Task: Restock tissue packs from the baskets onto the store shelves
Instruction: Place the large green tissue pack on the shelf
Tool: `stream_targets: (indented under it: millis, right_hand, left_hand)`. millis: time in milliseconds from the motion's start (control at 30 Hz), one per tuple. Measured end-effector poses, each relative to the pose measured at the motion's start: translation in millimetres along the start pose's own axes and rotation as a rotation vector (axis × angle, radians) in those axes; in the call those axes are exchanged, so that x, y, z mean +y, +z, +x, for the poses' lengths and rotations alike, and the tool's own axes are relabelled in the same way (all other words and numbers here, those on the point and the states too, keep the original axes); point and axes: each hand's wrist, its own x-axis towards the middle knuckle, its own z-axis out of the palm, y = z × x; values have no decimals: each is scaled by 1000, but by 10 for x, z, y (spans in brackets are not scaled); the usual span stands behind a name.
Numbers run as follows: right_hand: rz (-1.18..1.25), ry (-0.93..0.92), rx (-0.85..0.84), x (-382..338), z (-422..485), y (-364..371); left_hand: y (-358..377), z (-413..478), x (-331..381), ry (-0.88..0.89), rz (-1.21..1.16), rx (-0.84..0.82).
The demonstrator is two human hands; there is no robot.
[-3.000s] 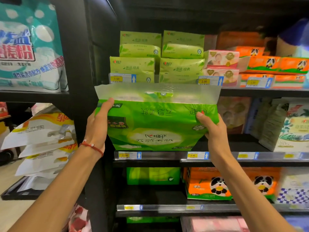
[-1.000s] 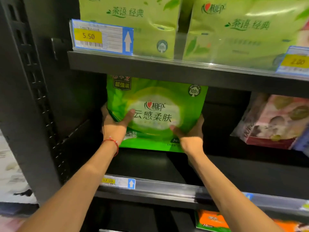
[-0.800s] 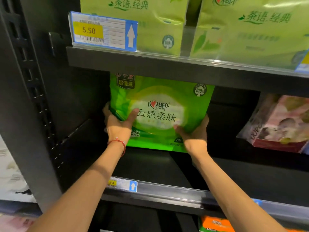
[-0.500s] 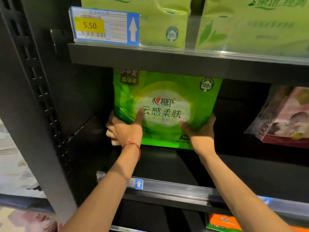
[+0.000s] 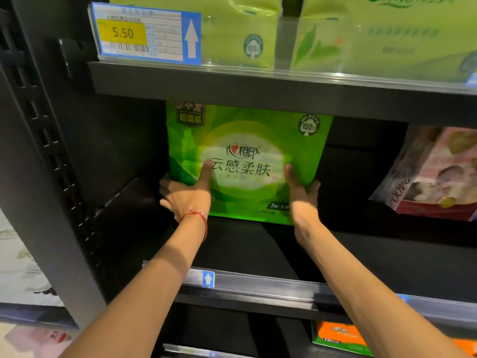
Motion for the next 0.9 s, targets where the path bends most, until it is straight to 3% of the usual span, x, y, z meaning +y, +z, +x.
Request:
stream_targets:
  millis: [300, 467, 633, 900]
  right_hand:
    - [1, 26, -90, -98, -38, -83]
    - [-99, 55, 50, -201, -123, -185]
    - [-327, -94, 82, -298, -546, -320]
    - [-964, -522, 10, -365, -1236, -630]
  left_hand:
    - [-46, -3, -3, 3, 42, -66]
    - [-151, -172, 35, 23, 80, -107]
    - [-359, -378, 19, 226, 188, -291]
    - [-946, -645, -14, 905, 630, -509]
